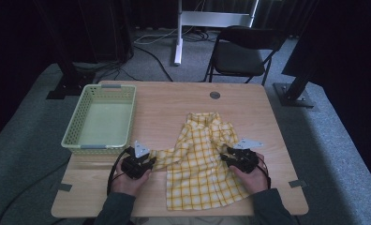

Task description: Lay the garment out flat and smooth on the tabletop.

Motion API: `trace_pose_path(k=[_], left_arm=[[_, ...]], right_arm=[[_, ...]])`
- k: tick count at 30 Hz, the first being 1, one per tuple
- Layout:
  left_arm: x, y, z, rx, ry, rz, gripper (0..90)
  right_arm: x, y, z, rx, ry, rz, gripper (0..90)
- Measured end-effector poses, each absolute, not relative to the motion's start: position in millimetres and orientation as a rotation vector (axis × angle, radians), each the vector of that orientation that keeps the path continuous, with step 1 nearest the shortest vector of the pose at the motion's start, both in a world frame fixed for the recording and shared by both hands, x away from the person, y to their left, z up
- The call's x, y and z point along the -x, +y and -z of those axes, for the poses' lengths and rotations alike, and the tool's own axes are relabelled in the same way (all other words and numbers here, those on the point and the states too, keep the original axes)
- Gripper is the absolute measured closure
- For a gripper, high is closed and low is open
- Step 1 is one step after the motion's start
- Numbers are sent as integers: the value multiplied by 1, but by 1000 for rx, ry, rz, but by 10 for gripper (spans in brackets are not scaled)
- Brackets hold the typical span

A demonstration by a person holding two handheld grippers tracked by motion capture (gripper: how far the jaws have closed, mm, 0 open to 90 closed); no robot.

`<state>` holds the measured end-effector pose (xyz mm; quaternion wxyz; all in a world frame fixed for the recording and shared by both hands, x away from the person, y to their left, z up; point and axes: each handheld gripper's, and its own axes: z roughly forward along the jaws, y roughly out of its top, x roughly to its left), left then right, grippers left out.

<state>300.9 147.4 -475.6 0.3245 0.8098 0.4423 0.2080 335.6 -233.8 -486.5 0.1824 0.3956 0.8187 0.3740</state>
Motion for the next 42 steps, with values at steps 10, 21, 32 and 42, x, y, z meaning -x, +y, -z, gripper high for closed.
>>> trace_pose_path(k=[10, 21, 32, 42], left_arm=[[-281, 149, 471, -2180, 1191, -585, 633], [-281, 150, 455, -2174, 1137, -590, 560], [-317, 141, 462, -2244, 1068, -508, 565], [-319, 144, 471, -2231, 1075, -440, 544]], right_arm=[[-335, -234, 487, -1116, 2309, -1055, 562], [-335, -234, 486, -1118, 2308, -1054, 561], [-335, -234, 486, -1119, 2307, -1053, 560], [-335, -233, 487, -1122, 2304, -1052, 561]])
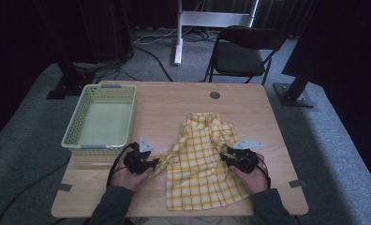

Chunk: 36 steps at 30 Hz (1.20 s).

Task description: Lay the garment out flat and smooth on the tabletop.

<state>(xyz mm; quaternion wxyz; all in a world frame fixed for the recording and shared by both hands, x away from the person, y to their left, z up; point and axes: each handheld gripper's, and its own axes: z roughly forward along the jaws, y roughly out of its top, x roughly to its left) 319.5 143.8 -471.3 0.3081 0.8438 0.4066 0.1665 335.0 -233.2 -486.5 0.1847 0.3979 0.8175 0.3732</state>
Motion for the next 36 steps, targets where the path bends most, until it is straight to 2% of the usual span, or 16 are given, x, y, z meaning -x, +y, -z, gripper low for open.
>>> trace_pose_path(k=[14, 22, 27, 36], left_arm=[[-317, 147, 474, -2189, 1094, -417, 550], [-312, 143, 474, -2188, 1071, -415, 721], [-305, 136, 473, -2221, 1059, -497, 821], [-302, 140, 472, -2206, 1071, -502, 828]], right_arm=[[-334, -233, 487, -1125, 2300, -1049, 554], [-334, -233, 487, -1126, 2299, -1048, 549], [-334, -233, 487, -1126, 2298, -1048, 548], [-334, -233, 487, -1126, 2296, -1046, 547]])
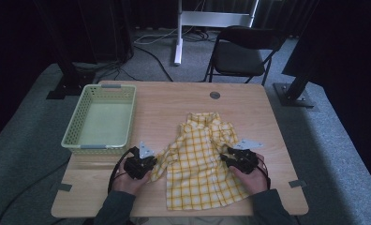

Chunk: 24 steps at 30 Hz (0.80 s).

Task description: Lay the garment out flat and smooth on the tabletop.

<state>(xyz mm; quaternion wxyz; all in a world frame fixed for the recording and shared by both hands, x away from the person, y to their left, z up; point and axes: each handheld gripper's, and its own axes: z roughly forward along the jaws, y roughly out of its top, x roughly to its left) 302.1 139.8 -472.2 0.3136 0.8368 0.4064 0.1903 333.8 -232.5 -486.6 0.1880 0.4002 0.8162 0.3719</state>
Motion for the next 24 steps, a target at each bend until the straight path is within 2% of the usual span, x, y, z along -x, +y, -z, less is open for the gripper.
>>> trace_pose_path(k=[24], left_arm=[[-295, 155, 470, -2182, 1109, -535, 822]], right_arm=[[-333, -232, 487, -1131, 2295, -1045, 542]])
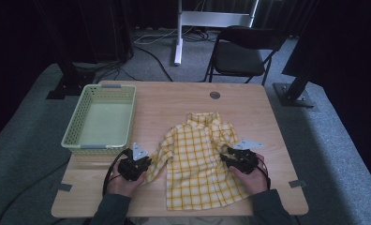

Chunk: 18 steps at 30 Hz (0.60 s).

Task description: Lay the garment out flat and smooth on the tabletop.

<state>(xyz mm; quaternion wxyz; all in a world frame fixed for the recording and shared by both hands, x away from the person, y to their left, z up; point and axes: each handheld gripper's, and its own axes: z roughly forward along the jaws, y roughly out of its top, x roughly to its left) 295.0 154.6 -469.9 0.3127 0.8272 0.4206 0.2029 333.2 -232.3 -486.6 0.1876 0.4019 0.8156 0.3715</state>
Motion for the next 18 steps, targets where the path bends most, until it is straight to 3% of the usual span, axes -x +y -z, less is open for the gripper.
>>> trace_pose_path(k=[18], left_arm=[[-292, 161, 468, -2172, 1124, -544, 822]], right_arm=[[-332, -232, 487, -1134, 2294, -1045, 536]])
